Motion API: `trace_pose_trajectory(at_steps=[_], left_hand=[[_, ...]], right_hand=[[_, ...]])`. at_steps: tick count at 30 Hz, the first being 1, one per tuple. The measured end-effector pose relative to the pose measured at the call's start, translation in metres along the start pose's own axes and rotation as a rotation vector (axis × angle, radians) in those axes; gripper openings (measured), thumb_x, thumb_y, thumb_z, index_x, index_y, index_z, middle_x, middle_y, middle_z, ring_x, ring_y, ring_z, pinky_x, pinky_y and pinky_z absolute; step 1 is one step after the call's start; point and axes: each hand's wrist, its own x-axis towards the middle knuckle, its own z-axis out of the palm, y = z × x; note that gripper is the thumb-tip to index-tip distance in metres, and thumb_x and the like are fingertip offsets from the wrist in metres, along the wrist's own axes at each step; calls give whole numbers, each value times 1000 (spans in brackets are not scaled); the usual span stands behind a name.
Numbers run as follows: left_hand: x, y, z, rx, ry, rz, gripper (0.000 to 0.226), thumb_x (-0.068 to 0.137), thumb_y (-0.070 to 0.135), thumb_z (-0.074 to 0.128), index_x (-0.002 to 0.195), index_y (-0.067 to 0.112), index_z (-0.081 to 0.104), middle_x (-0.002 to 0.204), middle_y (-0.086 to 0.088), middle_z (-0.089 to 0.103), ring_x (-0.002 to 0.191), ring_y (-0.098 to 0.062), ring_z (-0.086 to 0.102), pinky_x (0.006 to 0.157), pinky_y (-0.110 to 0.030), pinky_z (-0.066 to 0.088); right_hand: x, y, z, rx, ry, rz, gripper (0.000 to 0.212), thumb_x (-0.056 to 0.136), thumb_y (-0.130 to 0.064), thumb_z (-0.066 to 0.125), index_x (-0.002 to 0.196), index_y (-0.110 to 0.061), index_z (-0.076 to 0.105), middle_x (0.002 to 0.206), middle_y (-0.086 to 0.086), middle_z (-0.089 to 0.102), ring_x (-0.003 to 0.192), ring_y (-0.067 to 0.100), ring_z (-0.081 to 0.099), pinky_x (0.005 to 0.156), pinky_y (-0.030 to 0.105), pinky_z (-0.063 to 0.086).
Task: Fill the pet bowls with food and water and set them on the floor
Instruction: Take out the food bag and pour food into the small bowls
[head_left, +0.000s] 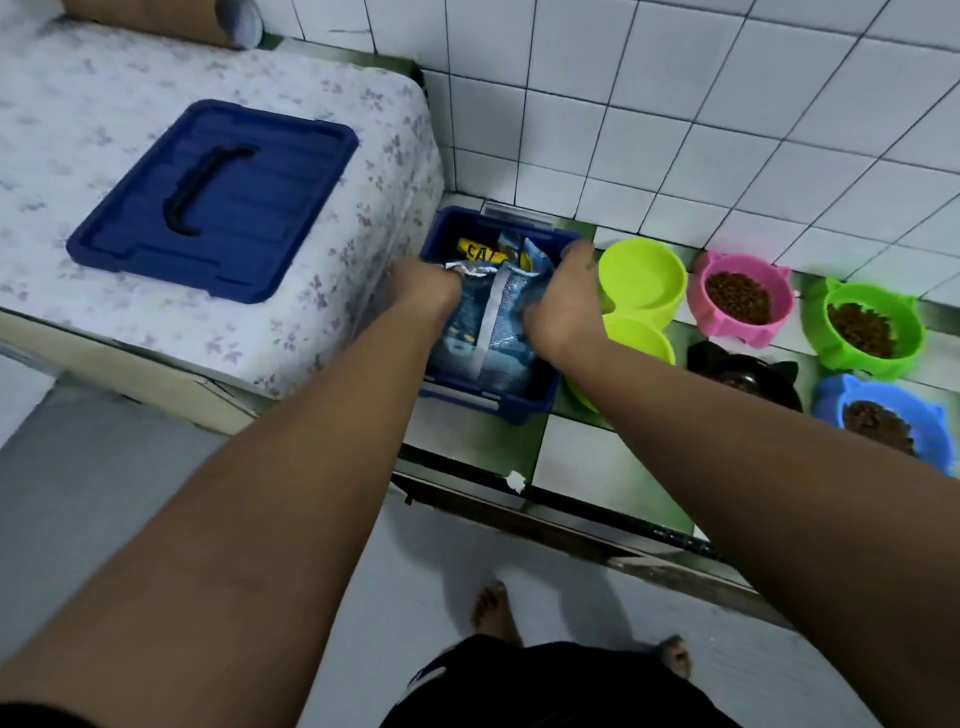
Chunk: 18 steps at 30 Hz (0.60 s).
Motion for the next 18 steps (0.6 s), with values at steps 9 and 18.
trace_pose_trajectory(at_steps=[9, 18], left_hand=[[-16, -2, 4, -24, 42, 138, 35, 97, 22, 67, 129, 7, 61, 126, -9, 69, 114, -23, 66, 88, -26, 48], [-77, -14, 0, 447, 203, 996, 74, 86, 11, 61, 155, 18, 36, 157, -10, 40, 147, -29, 34, 123, -45, 24]], right_hand=[[-36, 9, 17, -699, 87, -450, 63, 85, -12, 61, 144, -13, 39, 159, 13, 23, 149, 37, 19, 117, 51, 21], [-25, 22, 18, -803, -109, -384, 66, 96, -35, 51, 154, -15, 28, 168, 7, 9, 155, 32, -3, 125, 53, 0]])
